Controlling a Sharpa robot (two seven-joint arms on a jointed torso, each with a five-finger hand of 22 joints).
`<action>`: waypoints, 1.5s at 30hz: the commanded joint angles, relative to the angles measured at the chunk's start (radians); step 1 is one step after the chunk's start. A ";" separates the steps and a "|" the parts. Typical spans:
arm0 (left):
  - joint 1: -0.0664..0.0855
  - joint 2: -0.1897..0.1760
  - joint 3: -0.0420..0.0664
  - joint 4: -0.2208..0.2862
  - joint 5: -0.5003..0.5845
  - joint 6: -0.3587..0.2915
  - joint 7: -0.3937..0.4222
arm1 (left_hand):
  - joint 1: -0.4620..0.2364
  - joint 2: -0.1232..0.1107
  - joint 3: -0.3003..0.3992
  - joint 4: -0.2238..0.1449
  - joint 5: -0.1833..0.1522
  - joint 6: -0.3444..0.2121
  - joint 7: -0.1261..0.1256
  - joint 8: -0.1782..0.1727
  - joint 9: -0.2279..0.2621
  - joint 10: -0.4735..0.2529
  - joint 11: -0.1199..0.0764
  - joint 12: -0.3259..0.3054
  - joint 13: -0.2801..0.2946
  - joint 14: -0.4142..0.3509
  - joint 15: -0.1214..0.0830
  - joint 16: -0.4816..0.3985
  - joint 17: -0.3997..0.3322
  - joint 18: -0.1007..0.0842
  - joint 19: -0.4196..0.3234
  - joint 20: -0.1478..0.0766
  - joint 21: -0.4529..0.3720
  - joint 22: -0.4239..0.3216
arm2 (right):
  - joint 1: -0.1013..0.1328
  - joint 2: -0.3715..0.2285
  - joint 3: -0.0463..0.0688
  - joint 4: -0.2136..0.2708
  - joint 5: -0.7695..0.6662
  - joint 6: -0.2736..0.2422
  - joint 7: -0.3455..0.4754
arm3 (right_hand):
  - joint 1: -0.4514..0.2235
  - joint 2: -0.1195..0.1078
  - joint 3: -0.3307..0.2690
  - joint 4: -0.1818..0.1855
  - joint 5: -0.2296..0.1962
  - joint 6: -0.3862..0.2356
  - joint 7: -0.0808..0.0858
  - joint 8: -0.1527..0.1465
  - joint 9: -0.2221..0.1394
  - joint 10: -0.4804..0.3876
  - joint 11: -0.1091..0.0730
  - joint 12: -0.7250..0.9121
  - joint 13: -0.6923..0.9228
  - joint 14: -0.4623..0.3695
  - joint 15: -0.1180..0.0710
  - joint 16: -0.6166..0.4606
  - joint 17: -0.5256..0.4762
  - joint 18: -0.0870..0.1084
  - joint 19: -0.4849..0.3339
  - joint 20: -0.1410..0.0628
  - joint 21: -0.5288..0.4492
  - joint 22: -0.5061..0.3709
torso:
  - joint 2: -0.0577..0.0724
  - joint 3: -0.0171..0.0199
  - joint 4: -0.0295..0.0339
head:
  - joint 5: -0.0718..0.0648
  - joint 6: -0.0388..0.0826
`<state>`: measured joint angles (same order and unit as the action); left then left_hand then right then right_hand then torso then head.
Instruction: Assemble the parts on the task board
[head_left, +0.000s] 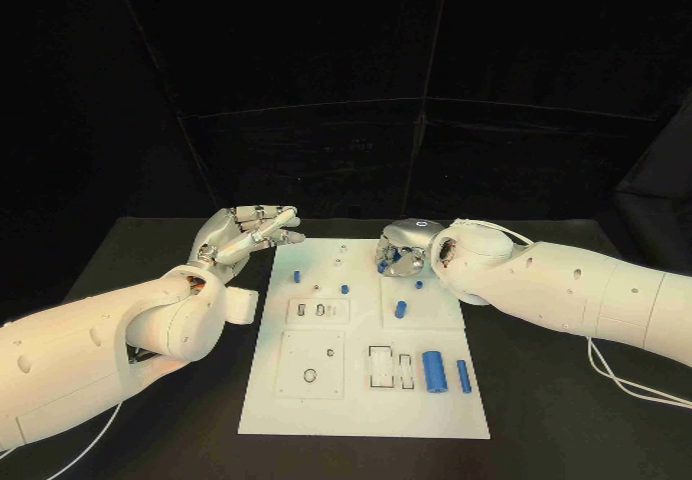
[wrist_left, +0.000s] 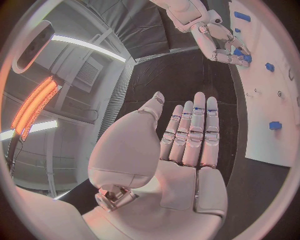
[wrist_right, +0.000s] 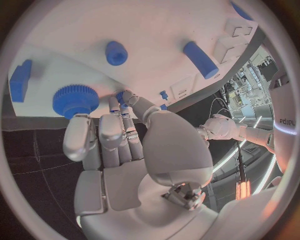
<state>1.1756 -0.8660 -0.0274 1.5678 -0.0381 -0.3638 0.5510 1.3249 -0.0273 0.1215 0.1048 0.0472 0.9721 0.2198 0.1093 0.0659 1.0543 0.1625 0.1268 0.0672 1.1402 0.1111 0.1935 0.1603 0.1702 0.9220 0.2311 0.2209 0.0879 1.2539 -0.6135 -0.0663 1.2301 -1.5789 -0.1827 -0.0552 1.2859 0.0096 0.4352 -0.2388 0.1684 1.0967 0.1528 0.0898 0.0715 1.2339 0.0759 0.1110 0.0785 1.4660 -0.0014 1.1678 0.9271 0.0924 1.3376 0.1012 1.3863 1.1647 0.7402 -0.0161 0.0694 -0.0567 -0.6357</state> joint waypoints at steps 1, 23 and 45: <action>0.002 -0.001 0.001 0.002 -0.006 0.013 0.002 | -0.002 0.003 -0.002 -0.006 0.004 0.005 0.002 -0.007 -0.001 0.002 0.003 -0.007 -0.001 0.000 0.006 -0.005 0.001 0.014 0.005 0.002 -0.004 -0.001 | 0.002 -0.006 0.001 0.019 0.010 -0.109 0.026 | -0.004 0.008 0.007 0.016 -0.009 0.015 -0.006 0.007 0.009 0.017 -0.006 0.005 0.006 0.028 -0.010 0.013 0.010 -0.014 0.008 -0.003 0.010 0.015 | 0.000 0.0008 -0.0007 | 0.001 0.000; 0.003 0.005 0.001 -0.006 -0.006 0.013 -0.005 | -0.010 0.003 -0.005 -0.007 0.004 0.005 0.004 -0.011 -0.001 0.001 0.005 -0.011 -0.001 -0.003 0.008 -0.011 0.002 0.014 0.004 0.003 -0.007 -0.004 | 0.007 0.114 0.036 -0.084 0.050 -0.233 -0.037 | -0.042 -0.023 0.002 0.075 -0.029 0.018 -0.010 -0.004 0.009 0.017 -0.008 -0.007 0.009 0.022 -0.012 0.040 0.027 -0.016 0.008 -0.005 0.024 0.034 | 0.007 -0.0030 0.0103 | 0.009 0.018; 0.006 0.009 0.001 -0.009 -0.006 0.015 -0.006 | -0.011 0.003 -0.006 -0.008 0.004 0.005 0.004 -0.012 -0.001 0.001 0.005 -0.012 -0.001 -0.005 0.008 -0.013 0.003 0.014 0.004 0.004 -0.008 -0.005 | 0.008 0.190 0.036 -0.173 0.034 -0.094 -0.089 | -0.047 -0.032 0.002 0.097 -0.060 0.013 -0.009 -0.011 0.008 0.011 -0.005 -0.015 0.008 0.020 -0.009 0.049 0.033 -0.017 0.007 -0.003 0.026 0.037 | 0.013 -0.0039 0.0135 | 0.005 0.009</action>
<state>1.1792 -0.8582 -0.0275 1.5588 -0.0389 -0.3608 0.5403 1.3212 -0.0237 0.1189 0.1021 0.0471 0.9721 0.2197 0.1009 0.0662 1.0542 0.1626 0.1190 0.0676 1.1365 0.1147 0.1851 0.1618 0.1699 0.9217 0.2313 0.2171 0.0846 1.2586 -0.4242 -0.0306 1.0543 -1.5326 -0.3160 -0.1299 1.2430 -0.0199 0.4373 -0.1485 0.1140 1.1101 0.1426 0.0801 0.0789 1.2486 0.0680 0.1005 0.0875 1.4650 -0.0074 1.2108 0.9593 0.0929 1.3404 0.0981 1.4087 1.2013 0.7525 -0.0208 0.0842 -0.0527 -0.6265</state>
